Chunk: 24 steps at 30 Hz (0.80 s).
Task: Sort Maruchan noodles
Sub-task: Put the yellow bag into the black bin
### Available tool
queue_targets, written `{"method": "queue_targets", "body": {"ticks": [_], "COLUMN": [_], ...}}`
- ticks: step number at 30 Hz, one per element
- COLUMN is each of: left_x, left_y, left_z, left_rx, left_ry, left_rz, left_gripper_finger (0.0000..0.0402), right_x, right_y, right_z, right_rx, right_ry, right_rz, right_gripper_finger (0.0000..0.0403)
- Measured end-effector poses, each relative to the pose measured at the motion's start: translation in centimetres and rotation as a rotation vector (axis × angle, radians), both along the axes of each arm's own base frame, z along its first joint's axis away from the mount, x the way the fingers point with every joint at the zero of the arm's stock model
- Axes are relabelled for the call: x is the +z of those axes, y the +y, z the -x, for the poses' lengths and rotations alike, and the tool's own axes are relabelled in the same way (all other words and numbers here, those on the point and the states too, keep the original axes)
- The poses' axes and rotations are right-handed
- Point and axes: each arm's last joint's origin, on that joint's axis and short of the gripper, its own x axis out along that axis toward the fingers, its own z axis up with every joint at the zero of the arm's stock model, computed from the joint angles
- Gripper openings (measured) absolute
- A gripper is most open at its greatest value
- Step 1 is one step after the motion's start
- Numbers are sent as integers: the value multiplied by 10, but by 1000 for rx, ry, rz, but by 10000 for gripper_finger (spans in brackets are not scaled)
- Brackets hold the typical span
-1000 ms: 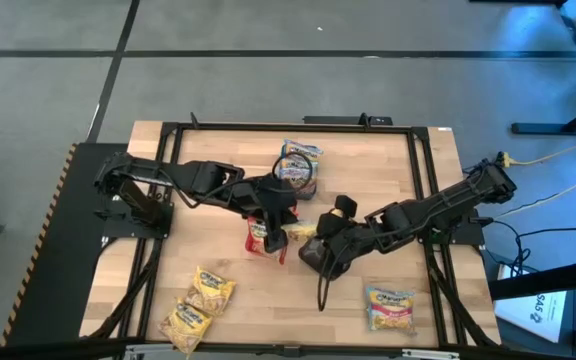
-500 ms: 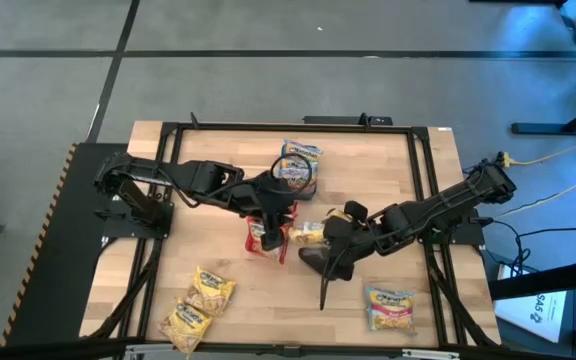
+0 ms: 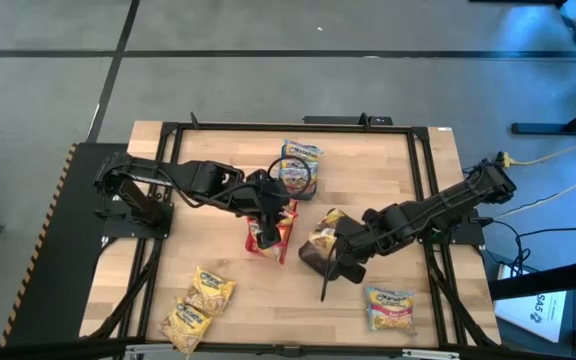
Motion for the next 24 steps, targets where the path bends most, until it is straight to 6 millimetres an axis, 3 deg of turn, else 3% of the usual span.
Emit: {"method": "queue_targets", "body": {"ticks": [7, 14, 24], "left_x": [-6, -13, 20], "left_y": [0, 5, -8], "left_z": [8, 41, 89], "left_rx": [4, 191, 243], "left_ry": [97, 341, 192], "left_rz": [-27, -201, -271], "left_gripper_finger": [85, 84, 86], "right_x": [-3, -14, -21], "right_y": [0, -1, -16], "right_z": [3, 7, 2], "right_rx": [-46, -60, -118], "right_ry": [47, 111, 145], "right_rz": [-42, -41, -83], "right_gripper_finger": [30, 30, 30]}}
